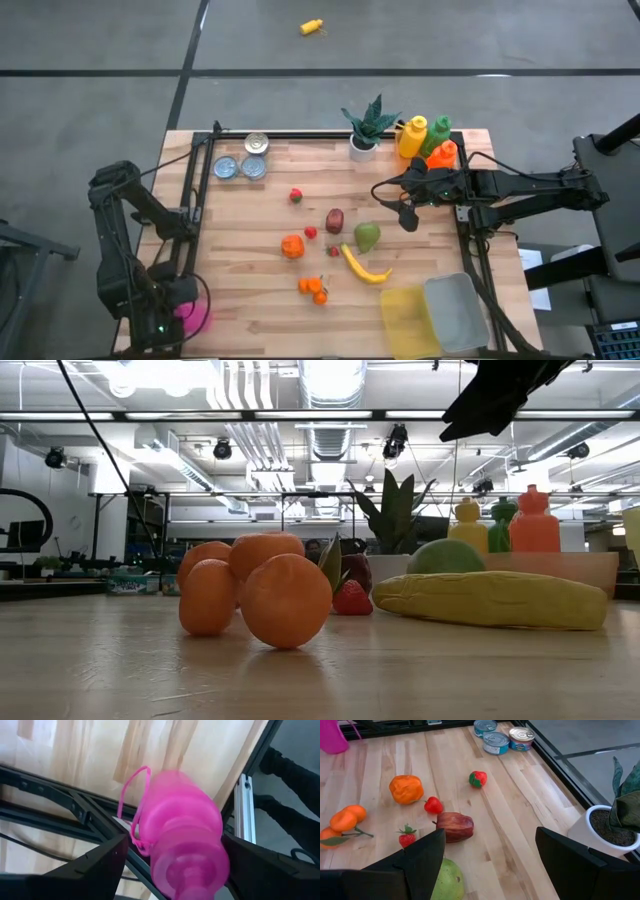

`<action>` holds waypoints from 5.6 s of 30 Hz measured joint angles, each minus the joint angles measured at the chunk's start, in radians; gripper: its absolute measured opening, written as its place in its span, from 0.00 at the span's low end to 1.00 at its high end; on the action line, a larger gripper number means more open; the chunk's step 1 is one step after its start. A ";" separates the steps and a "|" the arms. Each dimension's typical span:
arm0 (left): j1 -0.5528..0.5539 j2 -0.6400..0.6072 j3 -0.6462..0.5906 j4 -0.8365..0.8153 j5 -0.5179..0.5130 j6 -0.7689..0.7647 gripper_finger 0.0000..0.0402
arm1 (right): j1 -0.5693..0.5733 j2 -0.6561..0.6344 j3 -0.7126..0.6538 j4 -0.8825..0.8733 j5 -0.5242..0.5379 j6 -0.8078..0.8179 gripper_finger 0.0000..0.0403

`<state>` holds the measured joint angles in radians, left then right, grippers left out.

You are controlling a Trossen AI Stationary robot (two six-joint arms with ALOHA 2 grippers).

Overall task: Pick & Place Food Item
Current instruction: Put the violet water bottle into the orange bin

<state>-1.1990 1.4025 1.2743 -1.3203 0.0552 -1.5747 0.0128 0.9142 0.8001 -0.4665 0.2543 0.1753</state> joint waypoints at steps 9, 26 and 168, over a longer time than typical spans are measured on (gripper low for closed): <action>-0.004 -0.012 0.001 0.001 0.035 -0.057 0.83 | 0.000 0.000 0.000 0.000 0.000 0.000 0.76; -0.012 -0.011 -0.046 0.039 0.031 -0.099 0.83 | 0.000 0.000 0.000 0.000 0.000 0.000 0.76; 1.542 0.631 0.717 -0.008 -0.044 1.447 0.53 | 0.000 0.000 0.000 0.000 0.000 0.000 0.76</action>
<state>0.3426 2.0338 1.9911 -1.3281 0.0108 -0.1272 0.0132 0.9142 0.8001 -0.4667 0.2543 0.1753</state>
